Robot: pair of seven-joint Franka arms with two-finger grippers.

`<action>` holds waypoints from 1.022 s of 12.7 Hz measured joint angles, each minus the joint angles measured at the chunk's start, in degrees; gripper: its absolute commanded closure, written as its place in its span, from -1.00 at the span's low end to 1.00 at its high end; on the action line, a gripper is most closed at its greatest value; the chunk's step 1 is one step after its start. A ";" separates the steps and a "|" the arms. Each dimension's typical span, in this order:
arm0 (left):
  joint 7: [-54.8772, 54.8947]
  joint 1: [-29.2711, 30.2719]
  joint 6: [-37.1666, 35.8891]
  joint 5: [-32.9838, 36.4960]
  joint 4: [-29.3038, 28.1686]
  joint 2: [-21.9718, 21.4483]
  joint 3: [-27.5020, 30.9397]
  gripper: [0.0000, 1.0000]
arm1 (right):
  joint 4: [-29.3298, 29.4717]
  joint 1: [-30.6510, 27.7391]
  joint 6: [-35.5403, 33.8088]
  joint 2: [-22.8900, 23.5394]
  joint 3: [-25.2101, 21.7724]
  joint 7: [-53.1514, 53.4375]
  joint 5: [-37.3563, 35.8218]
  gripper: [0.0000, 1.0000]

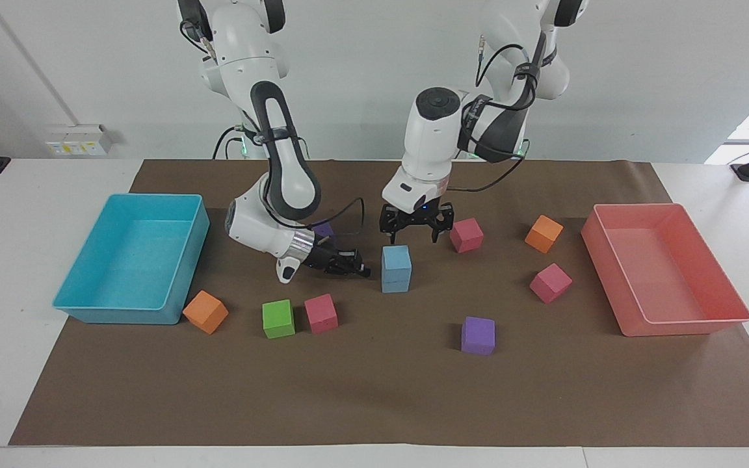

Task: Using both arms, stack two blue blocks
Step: 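Open the left gripper and draw it back while the right gripper withdraws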

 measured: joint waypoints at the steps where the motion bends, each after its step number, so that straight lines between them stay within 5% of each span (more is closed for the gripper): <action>1: 1.77 1.54 0.01 0.00 -2.46 -2.50 0.19 -1.00 | 0.11 -0.09 0.03 -0.07 -0.09 0.00 0.00 1.00; 4: 10.45 7.57 -0.01 0.00 -9.13 -9.91 0.50 -1.00 | 0.28 -0.14 0.04 -1.07 -0.42 0.03 -0.77 1.00; 7: 20.50 14.36 -3.31 0.00 -11.86 -15.07 0.74 -1.00 | 0.52 -0.32 0.07 -3.07 -0.73 5.33 -11.90 0.68; 11: 33.69 22.70 -11.04 0.00 -5.77 -16.92 1.00 -1.00 | 1.58 -0.39 0.12 -5.49 -1.86 12.52 -30.71 -0.28; 13: 36.97 24.89 -15.61 0.00 -0.79 -16.87 1.05 -1.00 | 1.68 -1.00 0.12 -7.05 -2.99 14.84 -39.30 -1.00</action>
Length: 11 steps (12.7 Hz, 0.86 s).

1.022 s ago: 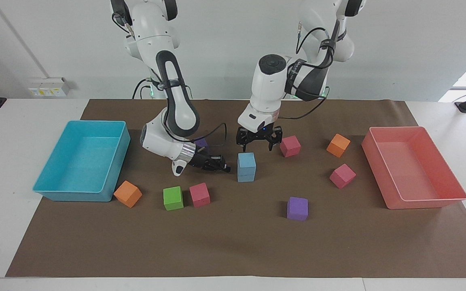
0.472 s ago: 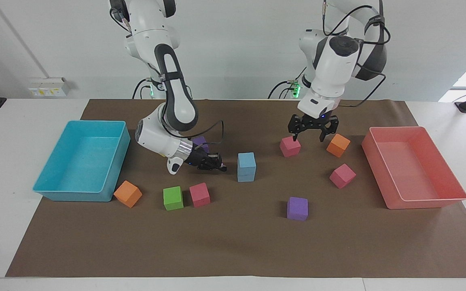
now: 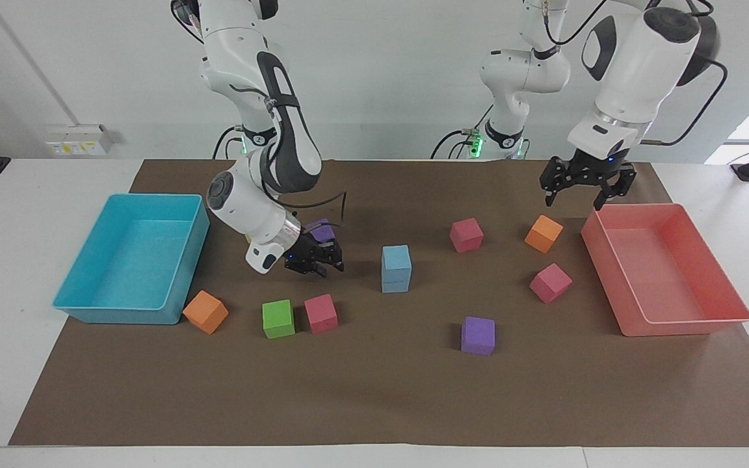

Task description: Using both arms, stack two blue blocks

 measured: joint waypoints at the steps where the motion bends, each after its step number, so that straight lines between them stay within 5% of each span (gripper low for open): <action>1: 0.56 0.66 -2.09 -0.05 2.34 0.18 0.00 -1.00 | 0.01 -0.79 -0.08 -0.84 -0.24 0.56 -3.63 -1.00; 6: 0.83 1.31 -11.28 -0.62 12.64 4.95 -0.02 -1.00 | 0.37 -4.94 -7.05 -5.54 -0.50 5.82 -19.42 -1.00; 11: 0.86 2.05 -13.62 -0.72 14.92 5.87 0.02 -1.00 | 5.05 -7.72 -19.20 -8.89 -0.56 19.07 -31.00 -1.00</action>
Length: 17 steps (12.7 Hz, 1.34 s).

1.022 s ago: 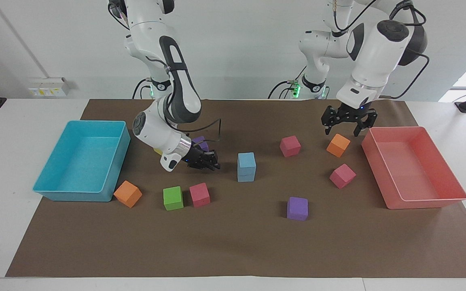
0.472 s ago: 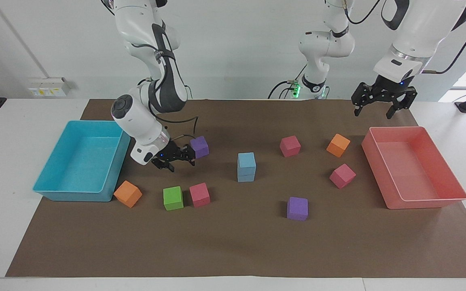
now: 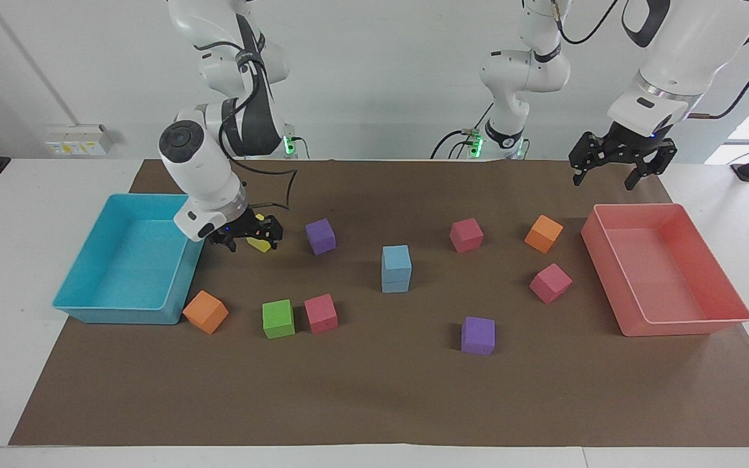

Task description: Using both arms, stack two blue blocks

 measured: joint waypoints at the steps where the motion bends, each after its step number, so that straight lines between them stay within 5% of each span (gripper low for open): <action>1: 0.00 0.79 -0.24 0.00 0.02 -0.04 0.01 -1.00 | 0.32 -1.55 -1.17 -0.50 -0.04 0.50 -0.42 -1.00; 9: 0.37 2.82 -2.29 -0.35 -0.09 -0.22 -0.18 -1.00 | 1.08 -13.95 -5.01 -5.26 -0.25 0.26 -1.03 -1.00; 17: 0.46 2.82 -2.74 -0.37 -0.10 -0.41 -0.78 -1.00 | 11.61 -13.72 -14.90 -10.78 1.33 -4.27 -4.73 -1.00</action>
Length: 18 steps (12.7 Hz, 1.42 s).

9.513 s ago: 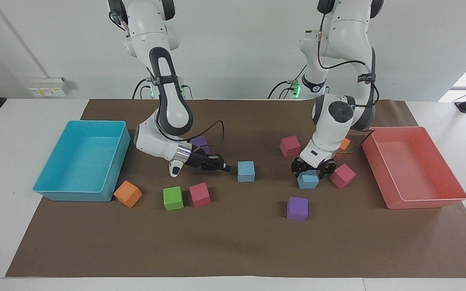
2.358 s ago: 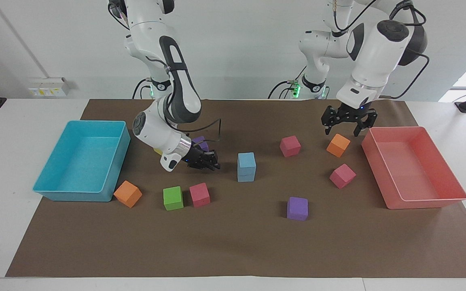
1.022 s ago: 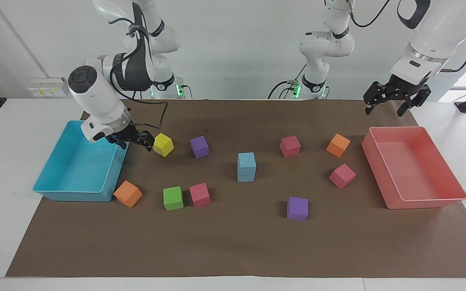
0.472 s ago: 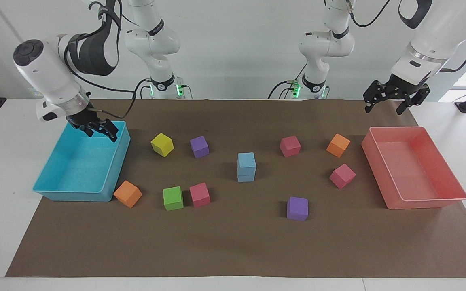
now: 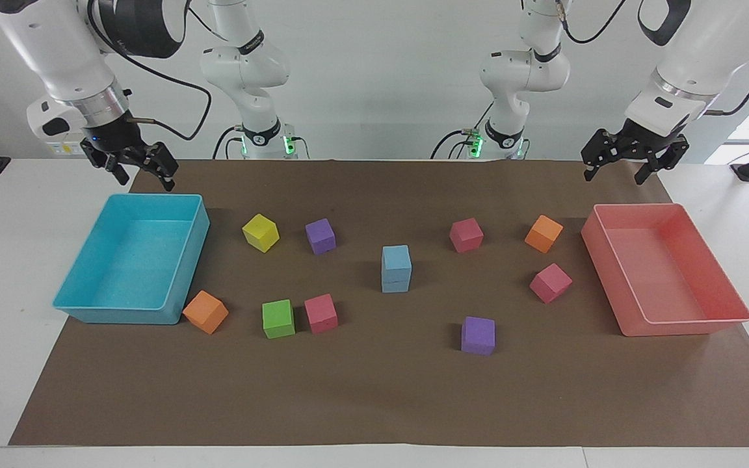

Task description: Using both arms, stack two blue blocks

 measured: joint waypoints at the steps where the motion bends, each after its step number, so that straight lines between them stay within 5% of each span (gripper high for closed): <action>1: 0.01 0.00 -0.64 0.00 -0.01 -0.27 -0.02 -1.00 | 1.17 0.13 -0.32 0.01 0.04 -1.54 -0.32 -1.00; 9: 0.07 0.01 -1.70 -0.60 -2.36 -2.94 0.25 -1.00 | 9.59 4.51 -10.06 -0.88 1.12 -3.83 -2.53 -1.00; 18: 2.42 0.02 -1.67 -0.65 -2.43 -2.94 0.26 -1.00 | 7.25 4.27 -10.86 -2.54 1.76 -3.67 -1.88 -1.00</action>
